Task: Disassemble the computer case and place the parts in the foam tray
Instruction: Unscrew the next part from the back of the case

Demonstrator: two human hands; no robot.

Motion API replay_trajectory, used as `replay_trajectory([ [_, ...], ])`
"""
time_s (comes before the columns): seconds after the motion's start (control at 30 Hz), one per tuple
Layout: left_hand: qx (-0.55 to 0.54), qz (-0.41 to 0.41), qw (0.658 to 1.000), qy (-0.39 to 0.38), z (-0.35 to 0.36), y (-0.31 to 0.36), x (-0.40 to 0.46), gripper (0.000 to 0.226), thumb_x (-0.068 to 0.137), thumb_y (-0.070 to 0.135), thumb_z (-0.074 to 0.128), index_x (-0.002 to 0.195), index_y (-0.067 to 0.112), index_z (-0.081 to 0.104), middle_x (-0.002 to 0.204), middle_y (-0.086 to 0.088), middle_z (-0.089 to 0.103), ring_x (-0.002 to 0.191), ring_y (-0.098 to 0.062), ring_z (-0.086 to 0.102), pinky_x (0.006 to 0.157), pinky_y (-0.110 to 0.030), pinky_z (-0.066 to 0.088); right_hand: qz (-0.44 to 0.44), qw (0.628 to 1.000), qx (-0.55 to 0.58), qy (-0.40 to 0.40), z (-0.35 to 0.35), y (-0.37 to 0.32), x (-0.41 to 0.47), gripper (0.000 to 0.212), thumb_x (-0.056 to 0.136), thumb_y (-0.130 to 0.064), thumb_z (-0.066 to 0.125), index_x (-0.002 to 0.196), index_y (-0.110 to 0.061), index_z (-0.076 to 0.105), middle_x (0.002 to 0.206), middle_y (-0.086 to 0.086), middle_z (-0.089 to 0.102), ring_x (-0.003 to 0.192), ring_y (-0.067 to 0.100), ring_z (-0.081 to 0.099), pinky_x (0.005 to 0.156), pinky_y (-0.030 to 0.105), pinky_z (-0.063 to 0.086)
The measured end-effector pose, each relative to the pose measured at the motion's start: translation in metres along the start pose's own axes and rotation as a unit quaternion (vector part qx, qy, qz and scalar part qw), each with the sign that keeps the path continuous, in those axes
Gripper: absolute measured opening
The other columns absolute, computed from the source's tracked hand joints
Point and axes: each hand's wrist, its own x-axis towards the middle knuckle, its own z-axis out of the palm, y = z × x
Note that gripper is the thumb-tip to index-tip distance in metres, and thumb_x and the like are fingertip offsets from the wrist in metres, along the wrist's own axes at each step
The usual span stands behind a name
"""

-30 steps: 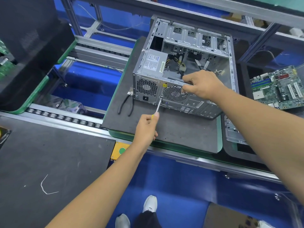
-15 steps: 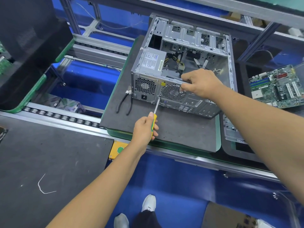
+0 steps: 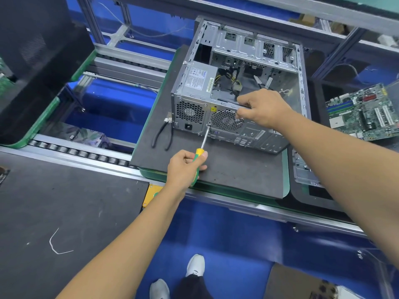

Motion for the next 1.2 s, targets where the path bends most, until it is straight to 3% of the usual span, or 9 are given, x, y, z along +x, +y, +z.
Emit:
replay_trajectory([
  [0.17, -0.004, -0.067, 0.996, -0.050, 0.000, 0.009, -0.004, 0.040, 0.098, 0.051, 0.064, 0.099, 0.012, 0.068, 0.079, 0.003, 0.075, 0.075, -0.011, 0.076, 0.064, -0.032, 0.060, -0.003, 1.000, 0.006, 0.005, -0.001, -0.001, -0.001, 0.043, 0.077, -0.057, 0.045, 0.064, -0.017, 0.033, 0.052, 0.000, 0.036, 0.052, 0.018, 0.034, 0.053, 0.034, 0.026],
  [0.33, -0.014, -0.101, 0.993, -0.065, 0.002, 0.015, -0.003, 0.041, 0.099, 0.055, 0.059, 0.101, 0.015, 0.068, 0.081, 0.003, 0.066, 0.051, -0.007, 0.052, 0.044, -0.023, 0.042, -0.004, 1.000, 0.008, 0.006, 0.000, 0.001, -0.001, 0.044, 0.077, -0.057, 0.045, 0.064, -0.017, 0.033, 0.051, 0.001, 0.037, 0.051, 0.017, 0.036, 0.052, 0.033, 0.025],
  [0.5, 0.050, 0.005, 0.999, 0.016, -0.006, 0.008, -0.001, 0.047, 0.080, 0.039, 0.087, 0.099, 0.013, 0.054, 0.086, -0.005, 0.065, 0.057, -0.009, 0.063, 0.049, -0.025, 0.051, -0.005, 1.000, 0.004, 0.009, 0.002, 0.002, 0.001, 0.041, 0.080, -0.054, 0.048, 0.064, -0.018, 0.036, 0.051, 0.001, 0.040, 0.051, 0.015, 0.038, 0.053, 0.034, 0.029],
  [0.57, 0.065, 0.034, 0.997, 0.039, -0.010, 0.009, 0.000, 0.042, 0.081, 0.038, 0.086, 0.094, 0.009, 0.058, 0.082, -0.006, 0.069, 0.062, -0.011, 0.072, 0.053, -0.030, 0.059, -0.006, 1.000, 0.003, 0.011, 0.003, 0.003, 0.001, 0.041, 0.080, -0.054, 0.048, 0.063, -0.018, 0.036, 0.051, 0.001, 0.041, 0.051, 0.014, 0.039, 0.053, 0.033, 0.030],
  [0.67, 0.083, 0.048, 0.995, 0.003, -0.011, 0.008, -0.002, 0.040, 0.090, 0.044, 0.077, 0.093, 0.009, 0.059, 0.080, -0.003, 0.065, 0.074, -0.014, 0.077, 0.064, -0.039, 0.062, -0.008, 1.000, 0.001, 0.015, 0.003, 0.002, 0.000, 0.041, 0.078, -0.056, 0.043, 0.063, -0.018, 0.035, 0.051, 0.001, 0.040, 0.051, 0.014, 0.039, 0.052, 0.033, 0.028],
  [0.77, 0.030, -0.021, 0.999, -0.032, -0.011, 0.011, -0.003, 0.044, 0.097, 0.051, 0.064, 0.101, 0.007, 0.063, 0.080, -0.002, 0.066, 0.076, -0.012, 0.076, 0.068, -0.038, 0.062, -0.007, 1.000, 0.000, 0.016, 0.003, 0.002, 0.000, 0.042, 0.077, -0.056, 0.042, 0.064, -0.017, 0.036, 0.051, 0.001, 0.040, 0.051, 0.014, 0.039, 0.052, 0.033, 0.028],
  [0.93, -0.058, -0.145, 0.985, -0.079, -0.006, 0.021, -0.003, 0.043, 0.102, 0.054, 0.054, 0.096, 0.014, 0.070, 0.072, 0.001, 0.064, 0.052, -0.011, 0.052, 0.043, -0.021, 0.039, -0.003, 1.000, 0.004, 0.012, 0.002, 0.001, 0.000, 0.041, 0.077, -0.055, 0.043, 0.065, -0.017, 0.036, 0.051, 0.001, 0.039, 0.051, 0.016, 0.037, 0.054, 0.034, 0.029],
  [1.07, 0.001, -0.030, 0.999, -0.026, -0.008, 0.013, -0.003, 0.040, 0.089, 0.042, 0.079, 0.111, 0.018, 0.056, 0.098, -0.004, 0.068, 0.062, -0.010, 0.059, 0.047, -0.024, 0.046, -0.008, 1.000, 0.001, 0.015, 0.002, 0.002, 0.000, 0.040, 0.078, -0.055, 0.041, 0.064, -0.018, 0.034, 0.051, 0.001, 0.037, 0.050, 0.016, 0.037, 0.053, 0.034, 0.029],
  [1.2, 0.043, 0.069, 0.996, 0.037, -0.014, 0.004, -0.001, 0.032, 0.084, 0.027, 0.085, 0.100, 0.013, 0.061, 0.085, -0.002, 0.073, 0.067, -0.010, 0.073, 0.052, -0.026, 0.056, -0.009, 1.000, 0.001, 0.014, 0.002, 0.002, 0.000, 0.040, 0.078, -0.055, 0.042, 0.065, -0.018, 0.035, 0.051, 0.002, 0.040, 0.051, 0.016, 0.038, 0.054, 0.034, 0.030],
])
